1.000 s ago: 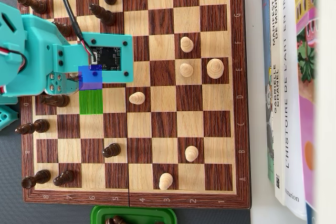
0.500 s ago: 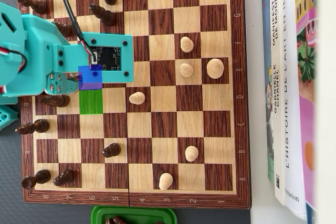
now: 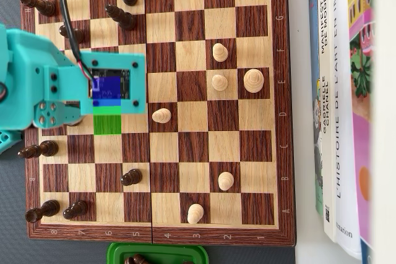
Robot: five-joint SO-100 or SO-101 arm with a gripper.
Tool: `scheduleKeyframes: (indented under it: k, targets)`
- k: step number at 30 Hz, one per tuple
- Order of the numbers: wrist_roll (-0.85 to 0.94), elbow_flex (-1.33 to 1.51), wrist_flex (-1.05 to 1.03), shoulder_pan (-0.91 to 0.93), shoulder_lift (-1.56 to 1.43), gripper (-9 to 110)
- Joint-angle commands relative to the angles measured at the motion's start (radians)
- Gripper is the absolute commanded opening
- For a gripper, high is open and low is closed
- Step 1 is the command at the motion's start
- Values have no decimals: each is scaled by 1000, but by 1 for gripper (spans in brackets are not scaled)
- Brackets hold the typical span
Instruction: Play chess
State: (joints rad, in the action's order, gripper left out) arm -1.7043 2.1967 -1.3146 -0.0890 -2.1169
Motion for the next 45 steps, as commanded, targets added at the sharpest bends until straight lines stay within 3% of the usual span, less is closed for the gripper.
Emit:
scheduleKeyframes:
  k: [1, 45]
  targets:
    - [38, -32, -5, 40, -29, 10]
    - [107, 20, 58, 123, 57, 10]
